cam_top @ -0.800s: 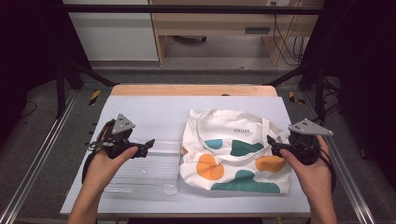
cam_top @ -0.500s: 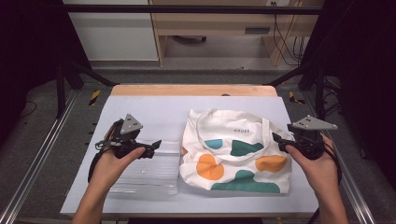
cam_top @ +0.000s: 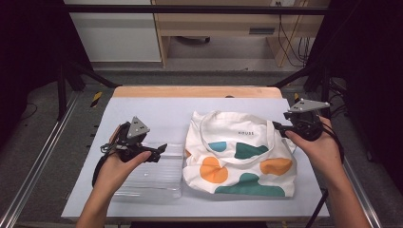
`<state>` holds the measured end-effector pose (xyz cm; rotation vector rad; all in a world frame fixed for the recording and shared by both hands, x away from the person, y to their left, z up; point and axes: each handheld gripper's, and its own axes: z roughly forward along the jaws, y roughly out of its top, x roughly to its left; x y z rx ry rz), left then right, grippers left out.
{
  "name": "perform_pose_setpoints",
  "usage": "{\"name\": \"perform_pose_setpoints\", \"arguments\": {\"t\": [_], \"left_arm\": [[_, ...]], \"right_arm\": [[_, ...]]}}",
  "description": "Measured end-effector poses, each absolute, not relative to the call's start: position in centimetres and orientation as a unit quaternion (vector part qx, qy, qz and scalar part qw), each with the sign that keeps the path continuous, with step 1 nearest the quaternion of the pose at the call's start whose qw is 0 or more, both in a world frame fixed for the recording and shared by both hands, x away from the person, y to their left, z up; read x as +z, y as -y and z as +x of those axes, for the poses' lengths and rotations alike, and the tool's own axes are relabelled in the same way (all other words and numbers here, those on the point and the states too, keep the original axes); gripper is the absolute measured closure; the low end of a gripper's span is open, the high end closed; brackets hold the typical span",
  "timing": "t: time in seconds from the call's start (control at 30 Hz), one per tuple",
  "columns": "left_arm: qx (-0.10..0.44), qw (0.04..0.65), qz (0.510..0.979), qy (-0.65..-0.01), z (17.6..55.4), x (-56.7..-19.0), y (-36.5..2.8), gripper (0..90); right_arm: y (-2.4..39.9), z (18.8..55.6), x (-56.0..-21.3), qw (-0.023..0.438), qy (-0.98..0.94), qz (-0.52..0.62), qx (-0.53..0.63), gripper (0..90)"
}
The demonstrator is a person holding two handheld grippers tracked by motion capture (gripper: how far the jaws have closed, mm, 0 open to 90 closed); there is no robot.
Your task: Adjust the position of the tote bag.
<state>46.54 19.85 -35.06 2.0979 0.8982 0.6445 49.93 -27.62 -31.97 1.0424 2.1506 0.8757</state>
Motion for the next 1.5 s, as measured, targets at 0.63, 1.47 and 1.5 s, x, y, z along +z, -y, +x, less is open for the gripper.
{"name": "perform_pose_setpoints", "arguments": {"t": [0.63, 1.47, 1.5], "left_arm": [[0.254, 0.379, 0.82, -0.345, 46.1, -34.7, -19.9, 4.2], [0.229, 0.373, 0.84, -0.321, 46.9, -35.2, -16.4, 5.2], [0.223, 0.375, 0.841, -0.319, 47.1, -35.3, -16.1, 6.1]], "right_arm": [[25.4, 58.0, -36.6, 0.21, -0.838, 0.411, 0.291, 45.6], [25.7, 54.6, -35.2, 0.192, -0.838, 0.382, 0.338, 86.8], [25.4, 53.1, -34.2, 0.197, -0.835, 0.368, 0.358, 86.9]]}}
